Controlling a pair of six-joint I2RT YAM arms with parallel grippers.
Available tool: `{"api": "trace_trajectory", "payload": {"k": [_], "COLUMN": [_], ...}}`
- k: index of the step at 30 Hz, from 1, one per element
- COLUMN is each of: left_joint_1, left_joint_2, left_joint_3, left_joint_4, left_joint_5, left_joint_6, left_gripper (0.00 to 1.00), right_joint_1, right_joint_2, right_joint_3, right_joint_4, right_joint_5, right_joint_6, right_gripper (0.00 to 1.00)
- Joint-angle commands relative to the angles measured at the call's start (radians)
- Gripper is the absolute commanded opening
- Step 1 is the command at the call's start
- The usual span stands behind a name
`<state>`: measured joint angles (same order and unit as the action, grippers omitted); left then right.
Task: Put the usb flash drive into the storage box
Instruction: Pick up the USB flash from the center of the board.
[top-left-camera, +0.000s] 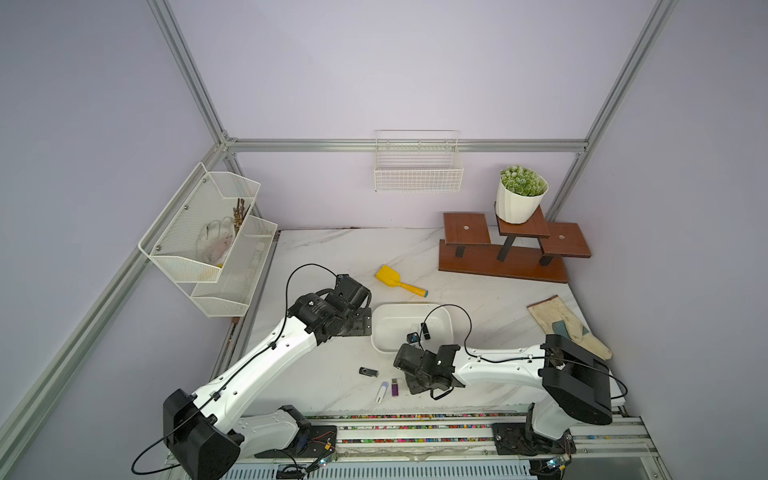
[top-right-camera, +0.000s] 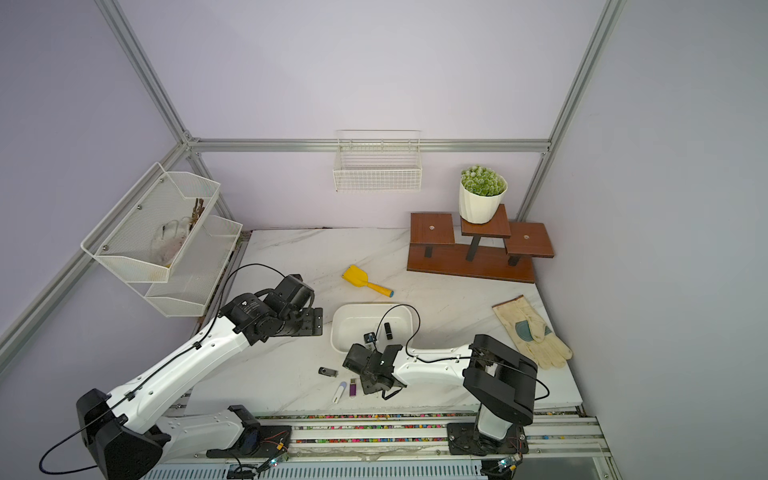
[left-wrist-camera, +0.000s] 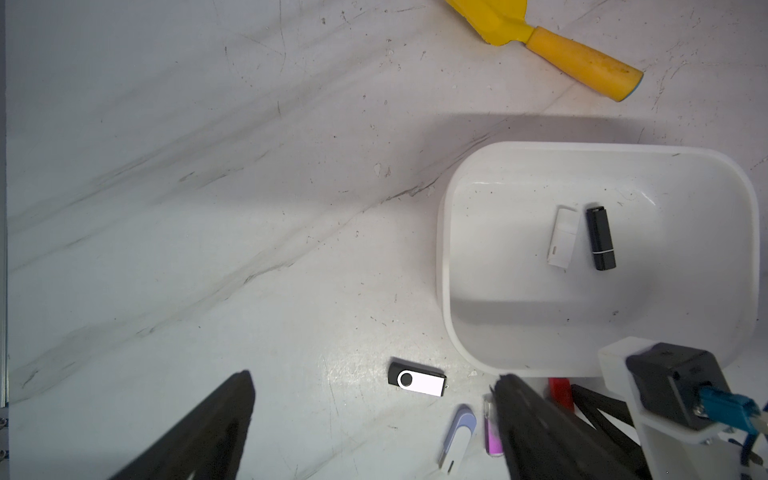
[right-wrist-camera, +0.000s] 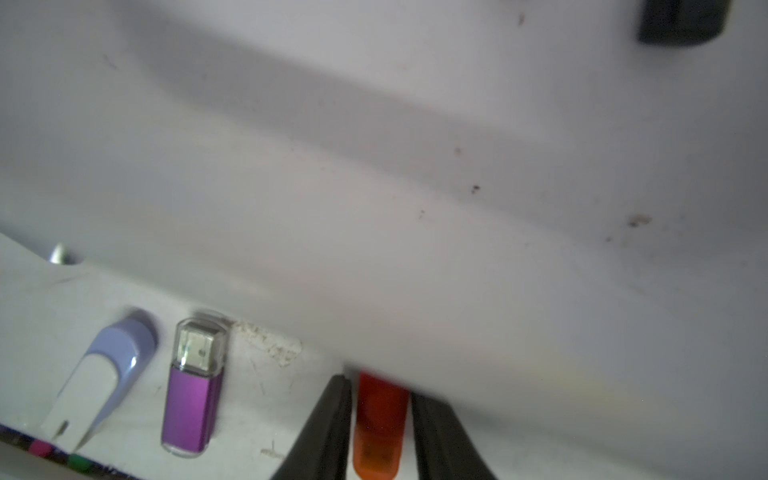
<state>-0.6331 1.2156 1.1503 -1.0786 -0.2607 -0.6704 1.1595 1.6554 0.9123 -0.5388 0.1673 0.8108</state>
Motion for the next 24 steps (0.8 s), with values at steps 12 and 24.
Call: {"api": "trace_trajectory", "payload": {"k": [12,24], "left_joint_1": [-0.035,-0.069], "left_joint_2": [-0.051,-0.088], "left_joint_3": [-0.055,-0.138], "left_joint_4": [-0.004,0.018], "left_joint_5": [0.055,0.080], "left_joint_6": [-0.053,-0.120], "left_gripper": [0.92,0.92], "right_joint_1": [0.028,0.005], "right_joint_2": [-0.073,-0.244], "right_joint_3": [0.006,0.252], "right_joint_4": [-0.095,-0.280], "right_joint_5": [0.009,0.163], "right_joint_6": [0.003,-0.044], "right_gripper": [0.00,0.00]}}
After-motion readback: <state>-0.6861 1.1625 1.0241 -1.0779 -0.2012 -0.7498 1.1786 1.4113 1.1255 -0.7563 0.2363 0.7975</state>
